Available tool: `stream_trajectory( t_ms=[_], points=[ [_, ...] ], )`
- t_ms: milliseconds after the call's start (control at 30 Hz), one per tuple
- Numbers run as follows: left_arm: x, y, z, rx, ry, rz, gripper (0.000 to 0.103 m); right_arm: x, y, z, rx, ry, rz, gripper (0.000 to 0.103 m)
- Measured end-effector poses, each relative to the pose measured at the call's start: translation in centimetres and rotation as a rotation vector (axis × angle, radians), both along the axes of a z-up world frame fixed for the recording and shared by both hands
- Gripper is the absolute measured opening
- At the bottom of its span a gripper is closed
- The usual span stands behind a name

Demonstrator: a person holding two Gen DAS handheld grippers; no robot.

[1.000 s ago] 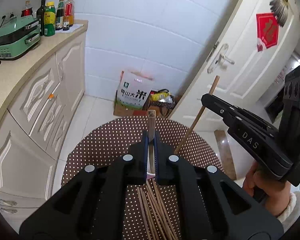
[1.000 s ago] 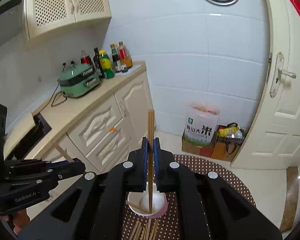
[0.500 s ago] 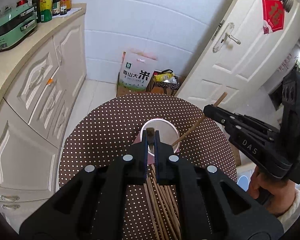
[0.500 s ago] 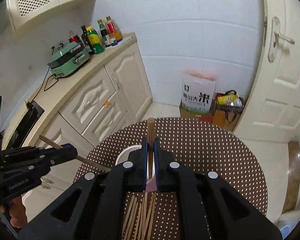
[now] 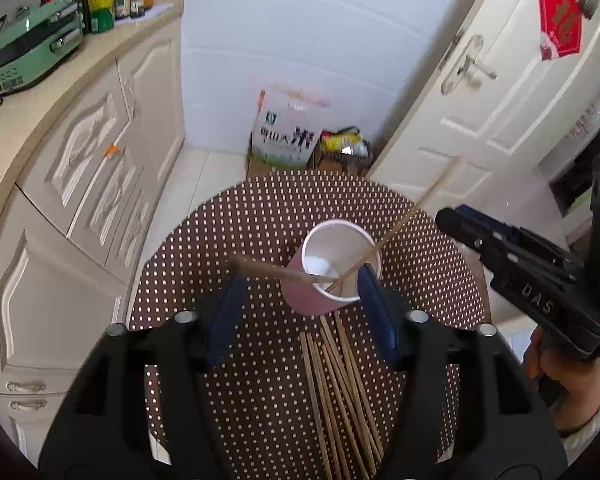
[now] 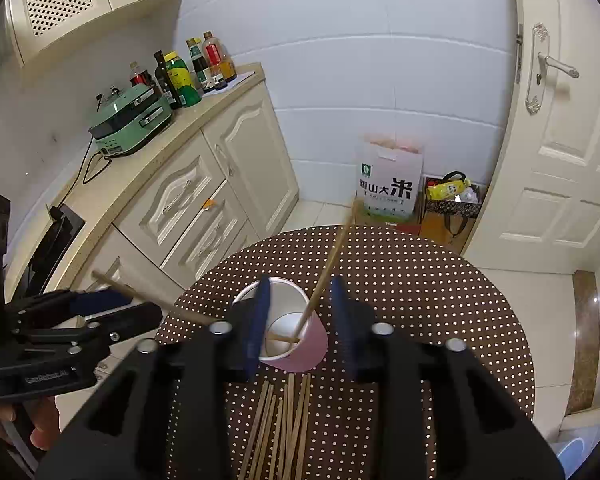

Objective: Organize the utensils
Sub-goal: 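Move both open tools back down to the chopstick pile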

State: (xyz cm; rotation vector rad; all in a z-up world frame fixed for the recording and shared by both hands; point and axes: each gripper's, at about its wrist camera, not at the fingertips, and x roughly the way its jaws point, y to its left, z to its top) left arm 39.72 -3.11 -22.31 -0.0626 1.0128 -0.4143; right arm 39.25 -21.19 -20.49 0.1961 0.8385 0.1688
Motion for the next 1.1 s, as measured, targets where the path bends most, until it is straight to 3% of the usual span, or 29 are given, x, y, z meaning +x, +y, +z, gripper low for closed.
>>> stream_trajectory(
  t_ms=[300, 600, 867, 1100],
  points=[
    [-0.7, 1.1, -1.3, -0.017, 0.021, 0.033, 0.058, -1.5, -1.0, -0.9, 0.014, 0.025, -0.031, 0.033],
    [-1.9, 2.3, -7.5, -0.002, 0.144, 0.089, 0.058, -3.5, -1.2, -5.8, 0.006, 0.161, -0.036, 0.033],
    [-3.1, -1.7, -14.1, 0.136, 0.266, -0.021, 0.058, -4.3, -0.8, -10.5, 0.016, 0.302, -0.014, 0.032],
    [-3.3, -3.6, -17.1, 0.227, 0.306, -0.063, 0.058, -4.1, -0.7, -12.6, 0.028, 0.36, 0.022, 0.032]
  ],
)
